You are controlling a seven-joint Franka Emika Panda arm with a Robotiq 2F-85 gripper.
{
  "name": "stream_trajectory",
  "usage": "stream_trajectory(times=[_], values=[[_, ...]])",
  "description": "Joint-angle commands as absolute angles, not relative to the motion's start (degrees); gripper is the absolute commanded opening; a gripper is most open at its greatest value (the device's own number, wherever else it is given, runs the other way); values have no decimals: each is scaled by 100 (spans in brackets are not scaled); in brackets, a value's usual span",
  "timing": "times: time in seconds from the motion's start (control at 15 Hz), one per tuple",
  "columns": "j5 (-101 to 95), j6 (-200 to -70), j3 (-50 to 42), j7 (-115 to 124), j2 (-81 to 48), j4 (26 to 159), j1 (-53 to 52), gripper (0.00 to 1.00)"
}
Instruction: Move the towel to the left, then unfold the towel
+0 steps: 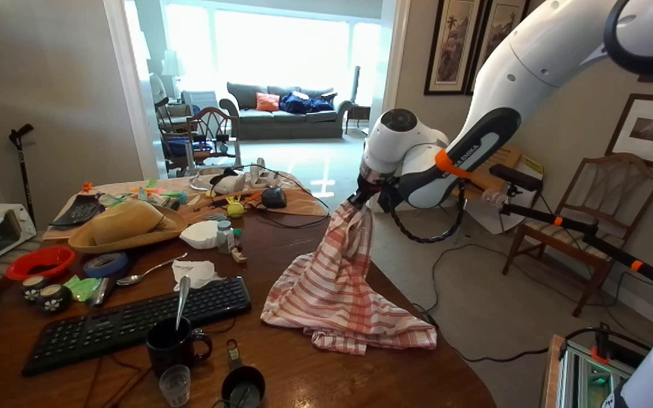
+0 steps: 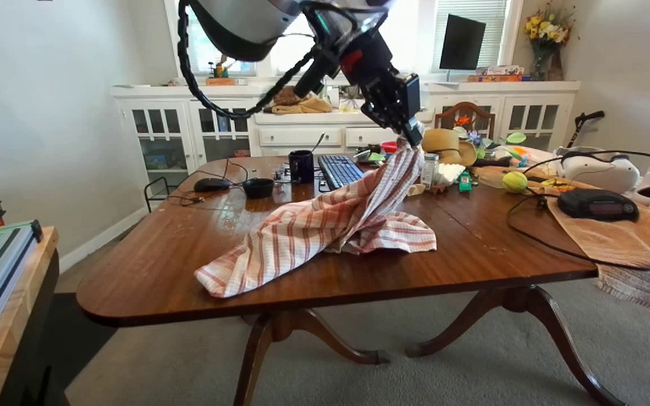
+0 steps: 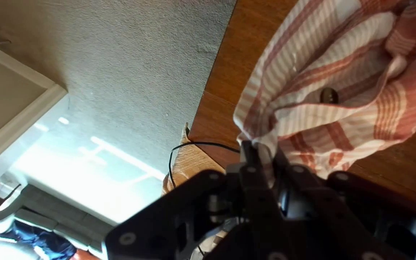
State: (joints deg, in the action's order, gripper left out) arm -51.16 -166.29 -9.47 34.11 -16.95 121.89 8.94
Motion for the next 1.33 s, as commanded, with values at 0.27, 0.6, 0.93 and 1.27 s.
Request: stream_trajectory(times=[0.27, 0.6, 0.93, 1.27], values=[[-5452, -16521, -1267, 4229, -3086, 11226, 599, 3], [-5420, -16331, -1310, 4317, -3695, 10835, 578, 3], [-5575, -16091, -1561, 4564, -3704, 10727, 353, 50], [-5506, -15754, -1343, 3778, -2465, 12035, 236, 88]])
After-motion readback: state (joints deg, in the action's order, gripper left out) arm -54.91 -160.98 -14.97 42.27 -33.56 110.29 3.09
